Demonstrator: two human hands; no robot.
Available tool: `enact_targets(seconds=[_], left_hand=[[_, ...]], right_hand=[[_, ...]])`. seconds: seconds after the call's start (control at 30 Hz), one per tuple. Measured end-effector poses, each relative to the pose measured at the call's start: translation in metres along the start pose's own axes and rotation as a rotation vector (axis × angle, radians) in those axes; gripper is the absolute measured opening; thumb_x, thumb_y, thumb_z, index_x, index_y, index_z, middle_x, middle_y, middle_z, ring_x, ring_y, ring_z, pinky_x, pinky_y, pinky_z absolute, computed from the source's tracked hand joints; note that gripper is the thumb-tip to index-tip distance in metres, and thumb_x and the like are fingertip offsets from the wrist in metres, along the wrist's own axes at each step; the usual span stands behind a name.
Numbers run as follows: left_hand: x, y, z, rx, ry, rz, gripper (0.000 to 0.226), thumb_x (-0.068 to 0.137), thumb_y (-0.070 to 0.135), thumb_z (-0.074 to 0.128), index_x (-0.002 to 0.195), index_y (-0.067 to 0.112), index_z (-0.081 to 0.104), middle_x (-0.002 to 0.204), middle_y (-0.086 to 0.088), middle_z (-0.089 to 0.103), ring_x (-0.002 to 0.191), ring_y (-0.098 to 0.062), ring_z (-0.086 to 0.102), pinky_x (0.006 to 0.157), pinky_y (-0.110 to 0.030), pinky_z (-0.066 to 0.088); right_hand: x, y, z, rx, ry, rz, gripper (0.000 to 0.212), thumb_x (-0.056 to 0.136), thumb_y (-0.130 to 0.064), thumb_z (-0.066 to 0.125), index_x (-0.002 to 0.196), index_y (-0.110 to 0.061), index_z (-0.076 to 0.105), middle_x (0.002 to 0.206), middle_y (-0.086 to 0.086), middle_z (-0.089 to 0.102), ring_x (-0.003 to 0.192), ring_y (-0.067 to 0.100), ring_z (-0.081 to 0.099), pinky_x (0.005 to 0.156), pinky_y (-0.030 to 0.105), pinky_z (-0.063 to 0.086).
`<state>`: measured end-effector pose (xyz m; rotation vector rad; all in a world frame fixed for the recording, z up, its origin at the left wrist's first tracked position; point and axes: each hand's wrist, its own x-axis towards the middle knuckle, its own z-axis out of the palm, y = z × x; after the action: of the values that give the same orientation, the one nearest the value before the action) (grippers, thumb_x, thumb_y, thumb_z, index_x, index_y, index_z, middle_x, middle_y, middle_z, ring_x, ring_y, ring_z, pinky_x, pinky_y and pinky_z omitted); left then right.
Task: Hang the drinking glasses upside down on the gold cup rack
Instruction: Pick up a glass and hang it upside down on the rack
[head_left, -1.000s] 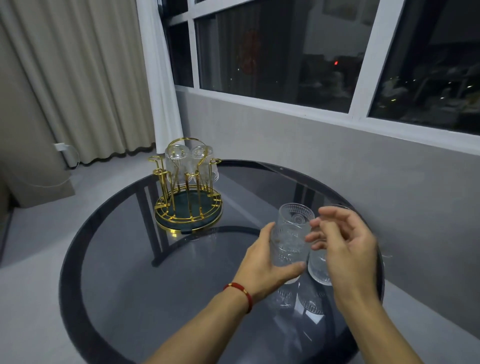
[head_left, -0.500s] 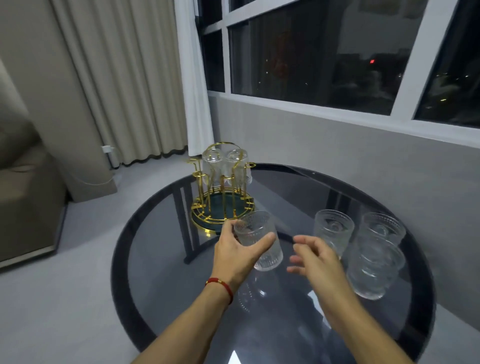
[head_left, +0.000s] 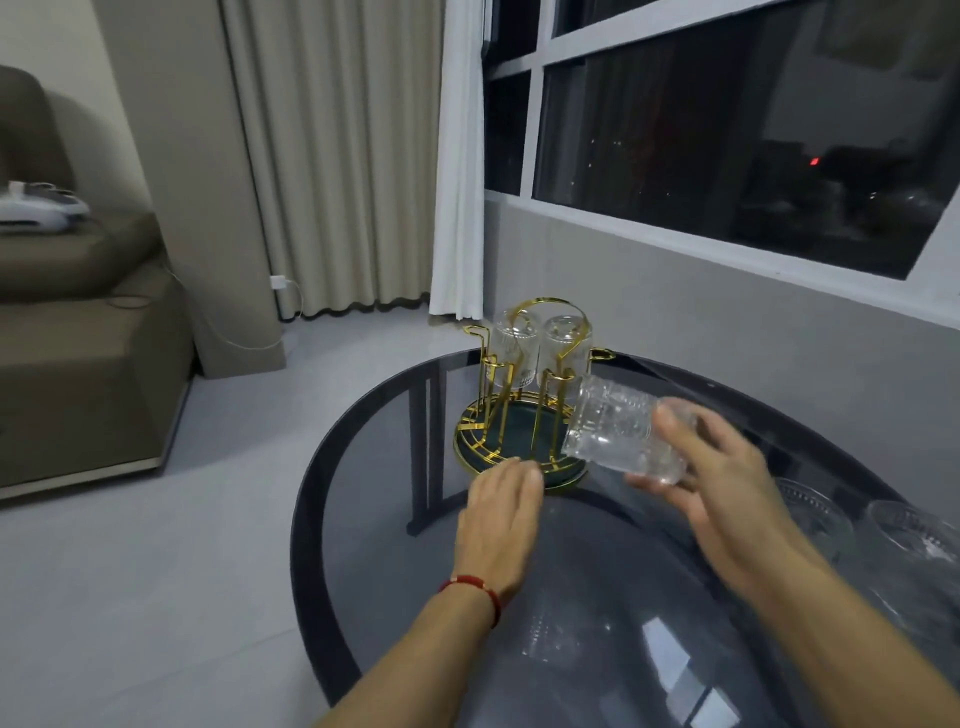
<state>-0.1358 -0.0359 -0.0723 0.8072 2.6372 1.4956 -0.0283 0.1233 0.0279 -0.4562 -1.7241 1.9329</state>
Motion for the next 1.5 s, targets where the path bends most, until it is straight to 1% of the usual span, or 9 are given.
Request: enact_targets(seconds=[0.1, 0.23, 0.43, 0.6, 0.7, 0.83, 1.1, 1.27, 1.5], left_hand=[[0.002, -0.026, 0.011, 0.416, -0.09, 0.065, 0.056, 0.106, 0.052, 0.028, 0.159, 0.041, 0.015, 0.172, 0.007, 0.002, 0.157, -0.017, -0.008, 0.126, -0.053, 0.002], [0.001, -0.032, 0.025, 0.557, -0.097, 0.097, 0.062, 0.105, 0.056, 0.02, 0.16, 0.041, -0.003, 0.17, 0.006, -0.016, 0.155, -0.02, -0.017, 0.123, -0.058, -0.008], [0.002, -0.033, 0.024, 0.613, -0.102, 0.084, 0.062, 0.106, 0.054, 0.019, 0.159, 0.039, -0.01, 0.17, 0.003, -0.017, 0.156, -0.027, -0.012, 0.121, -0.061, -0.009], [0.005, -0.037, 0.026, 0.607, -0.093, 0.082, 0.062, 0.104, 0.057, 0.014, 0.157, 0.042, -0.014, 0.17, 0.004, -0.016, 0.156, -0.027, -0.012, 0.12, -0.061, -0.011], [0.008, -0.037, 0.028, 0.609, -0.104, 0.075, 0.062, 0.103, 0.057, 0.015, 0.156, 0.044, -0.015, 0.171, 0.005, -0.015, 0.157, -0.026, -0.01, 0.12, -0.062, -0.011], [0.012, -0.038, 0.029, 0.618, -0.148, 0.058, 0.062, 0.102, 0.057, 0.013, 0.152, 0.045, -0.022, 0.169, 0.006, -0.021, 0.156, -0.025, -0.014, 0.118, -0.063, -0.015], [0.01, -0.038, 0.028, 0.561, -0.113, 0.08, 0.066, 0.09, 0.055, -0.002, 0.153, 0.044, -0.017, 0.171, 0.004, -0.012, 0.157, -0.027, -0.007, 0.12, -0.064, -0.008], [0.013, -0.039, 0.028, 0.547, -0.101, 0.085, 0.061, 0.1, 0.053, 0.013, 0.155, 0.044, -0.011, 0.172, 0.003, -0.008, 0.157, -0.028, -0.006, 0.12, -0.064, -0.008], [0.011, -0.037, 0.026, 0.554, -0.098, 0.096, 0.06, 0.102, 0.053, 0.016, 0.155, 0.044, -0.011, 0.172, 0.003, -0.009, 0.157, -0.027, -0.006, 0.121, -0.063, -0.007]], right_hand=[[0.016, -0.033, 0.015, -0.112, -0.057, -0.12, 0.058, 0.079, -0.044, 0.075, 0.131, -0.018, 0.069, 0.129, 0.008, 0.071, 0.111, 0.026, 0.074, 0.076, 0.033, 0.065], [0.053, -0.075, 0.05, -0.304, -0.051, -0.306, 0.068, 0.079, -0.048, 0.085, 0.138, -0.025, 0.061, 0.125, 0.008, 0.074, 0.107, 0.026, 0.076, 0.089, 0.044, 0.064], [0.113, -0.108, 0.136, -0.507, -0.044, -0.392, 0.072, 0.078, -0.048, 0.085, 0.138, -0.021, 0.056, 0.134, 0.002, 0.064, 0.111, 0.018, 0.068, 0.092, 0.045, 0.063], [0.139, -0.09, 0.177, -0.829, -0.086, -0.466, 0.077, 0.082, -0.05, 0.082, 0.145, -0.014, 0.056, 0.141, 0.007, 0.064, 0.12, 0.023, 0.061, 0.093, 0.034, 0.048], [0.148, -0.076, 0.189, -0.936, -0.077, -0.494, 0.078, 0.081, -0.046, 0.083, 0.146, -0.011, 0.057, 0.142, 0.009, 0.065, 0.129, 0.028, 0.06, 0.097, 0.036, 0.048], [0.157, -0.064, 0.201, -1.075, -0.105, -0.498, 0.076, 0.083, -0.046, 0.08, 0.147, -0.014, 0.056, 0.144, 0.009, 0.063, 0.13, 0.031, 0.058, 0.107, 0.051, 0.049], [0.168, -0.04, 0.204, -1.384, -0.17, -0.504, 0.065, 0.084, -0.055, 0.073, 0.138, -0.019, 0.062, 0.133, 0.004, 0.068, 0.12, 0.03, 0.062, 0.106, 0.054, 0.038], [0.174, -0.026, 0.202, -1.524, -0.226, -0.48, 0.063, 0.088, -0.062, 0.069, 0.137, -0.022, 0.062, 0.123, 0.001, 0.073, 0.117, 0.029, 0.065, 0.109, 0.054, 0.033], [0.174, -0.019, 0.2, -1.731, -0.303, -0.519, 0.054, 0.092, -0.06, 0.065, 0.129, -0.022, 0.065, 0.106, 0.0, 0.073, 0.108, 0.028, 0.068, 0.112, 0.053, 0.031]])
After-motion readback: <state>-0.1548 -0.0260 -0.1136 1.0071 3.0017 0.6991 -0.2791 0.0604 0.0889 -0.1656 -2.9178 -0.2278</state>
